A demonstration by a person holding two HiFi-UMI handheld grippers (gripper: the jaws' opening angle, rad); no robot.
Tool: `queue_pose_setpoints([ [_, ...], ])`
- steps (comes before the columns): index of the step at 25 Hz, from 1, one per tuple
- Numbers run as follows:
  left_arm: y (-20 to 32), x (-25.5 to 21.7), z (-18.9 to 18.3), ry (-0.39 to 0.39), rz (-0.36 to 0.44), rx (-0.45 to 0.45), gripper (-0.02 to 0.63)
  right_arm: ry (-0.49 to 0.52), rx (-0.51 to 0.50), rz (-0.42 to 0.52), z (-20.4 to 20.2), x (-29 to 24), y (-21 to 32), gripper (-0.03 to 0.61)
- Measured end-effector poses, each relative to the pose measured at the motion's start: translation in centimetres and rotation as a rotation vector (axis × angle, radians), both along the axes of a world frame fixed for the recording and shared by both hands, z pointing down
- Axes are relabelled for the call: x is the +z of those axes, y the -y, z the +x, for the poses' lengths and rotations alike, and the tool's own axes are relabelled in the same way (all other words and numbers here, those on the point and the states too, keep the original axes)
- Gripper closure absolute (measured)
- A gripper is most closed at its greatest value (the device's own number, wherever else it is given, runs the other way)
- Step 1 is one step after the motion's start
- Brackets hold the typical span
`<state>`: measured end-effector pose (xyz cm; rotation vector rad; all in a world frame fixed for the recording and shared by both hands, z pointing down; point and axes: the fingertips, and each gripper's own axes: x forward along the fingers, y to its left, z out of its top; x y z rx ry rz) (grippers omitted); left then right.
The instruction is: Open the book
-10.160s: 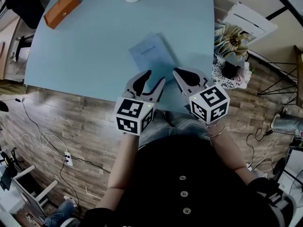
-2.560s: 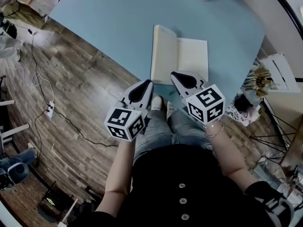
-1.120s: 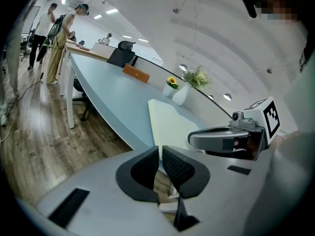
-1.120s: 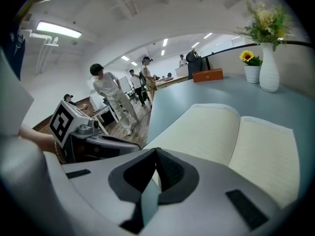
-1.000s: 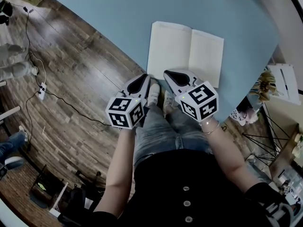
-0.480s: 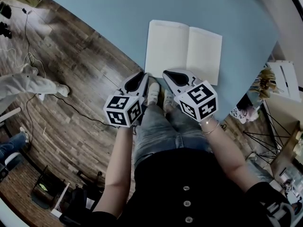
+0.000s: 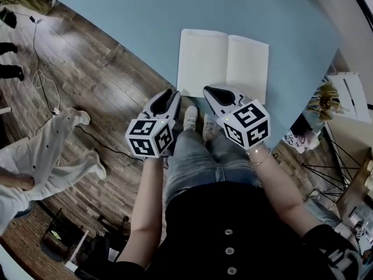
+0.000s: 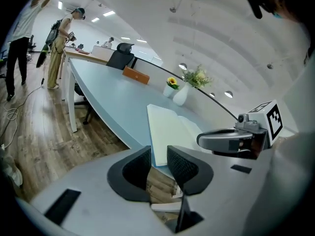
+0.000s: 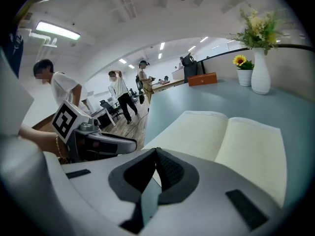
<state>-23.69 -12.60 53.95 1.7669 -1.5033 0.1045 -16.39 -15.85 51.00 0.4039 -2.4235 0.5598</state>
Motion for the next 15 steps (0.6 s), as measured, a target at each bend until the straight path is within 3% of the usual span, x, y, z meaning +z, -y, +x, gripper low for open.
queue_pose_setpoints([
  [9, 1.1, -2.8, 1.1, 0.023, 0.047, 0.039, 0.53, 0.037, 0.05, 0.033, 1.2, -1.8, 1.2, 0.577],
  [15, 2.4, -5.2, 2.3, 0.036, 0.094, 0.111, 0.532, 0.069, 0.093, 0.067, 2.1, -3.6, 2.3, 0.577],
])
